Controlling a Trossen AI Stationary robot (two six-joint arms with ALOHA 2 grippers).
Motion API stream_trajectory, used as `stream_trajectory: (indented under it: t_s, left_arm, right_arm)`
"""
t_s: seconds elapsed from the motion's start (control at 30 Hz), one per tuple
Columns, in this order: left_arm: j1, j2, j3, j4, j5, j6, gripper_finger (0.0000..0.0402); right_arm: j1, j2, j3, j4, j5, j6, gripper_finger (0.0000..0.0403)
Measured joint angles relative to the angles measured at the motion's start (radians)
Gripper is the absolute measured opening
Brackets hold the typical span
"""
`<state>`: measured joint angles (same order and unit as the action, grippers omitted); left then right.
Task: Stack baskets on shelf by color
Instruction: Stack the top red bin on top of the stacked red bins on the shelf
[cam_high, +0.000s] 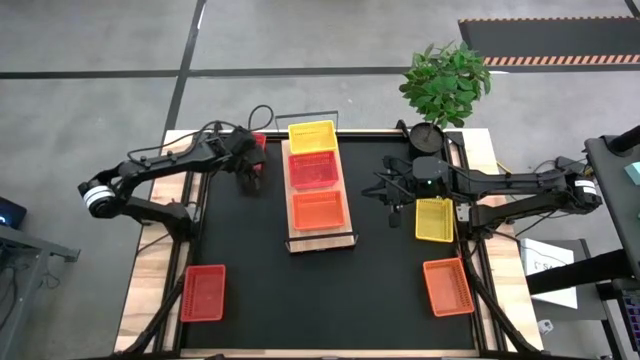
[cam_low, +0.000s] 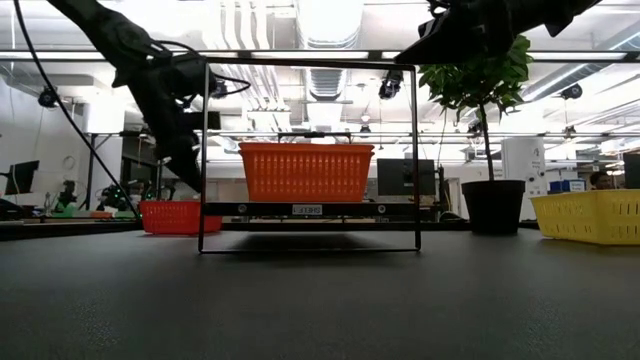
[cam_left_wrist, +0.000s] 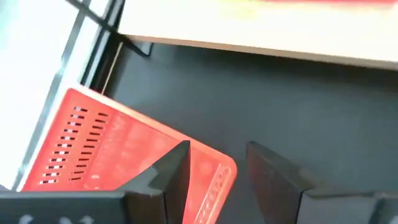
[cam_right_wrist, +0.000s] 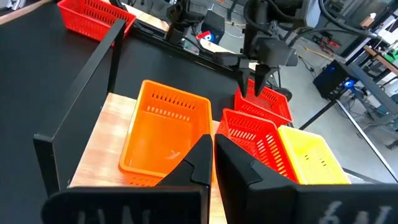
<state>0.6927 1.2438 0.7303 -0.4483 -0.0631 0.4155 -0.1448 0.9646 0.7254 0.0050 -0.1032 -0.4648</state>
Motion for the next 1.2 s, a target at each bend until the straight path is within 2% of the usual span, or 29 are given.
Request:
stream_trajectory:
  t_s: [0.2, 0.4, 0.63, 0.77, 0.87, 1.07, 1.2]
  left_arm:
    - [0.0, 0.0, -0.002, 0.015, -0.001, -0.174, 0.0141]
    - [0.0, 0.0, -0.018, 0.109, -0.005, -0.396, 0.0141]
    - [0.001, 0.0, -0.03, 0.209, -0.159, -0.6, 0.0141]
    - [0.001, 0.029, -0.068, 0.296, -0.183, -0.692, 0.0141]
    - [0.001, 0.082, -0.097, 0.371, -0.191, -0.734, 0.0141]
    - [-0.014, 0.206, -0.095, 0.384, -0.199, -0.775, 0.0141]
    - [-0.027, 0.24, -0.096, 0.37, -0.2, -0.777, 0.013]
  right_arm:
    - [0.0, 0.0, 0.0, -0.001, 0.0, 0.01, 0.0009]
    - [0.0, 0.0, 0.0, -0.002, 0.0, 0.01, 0.0009]
    - [0.0, 0.0, 0.0, -0.009, 0.0, 0.012, 0.0009]
    - [0.0, 0.0, 0.0, -0.017, 0.0, 0.012, 0.0009]
    - [0.0, 0.0, 0.0, -0.033, 0.0, 0.009, 0.0009]
    - [0.0, 0.0, 0.0, -0.032, 0.0, 0.01, 0.0009]
    - [0.0, 0.0, 0.0, -0.031, 0.0, 0.012, 0.0009]
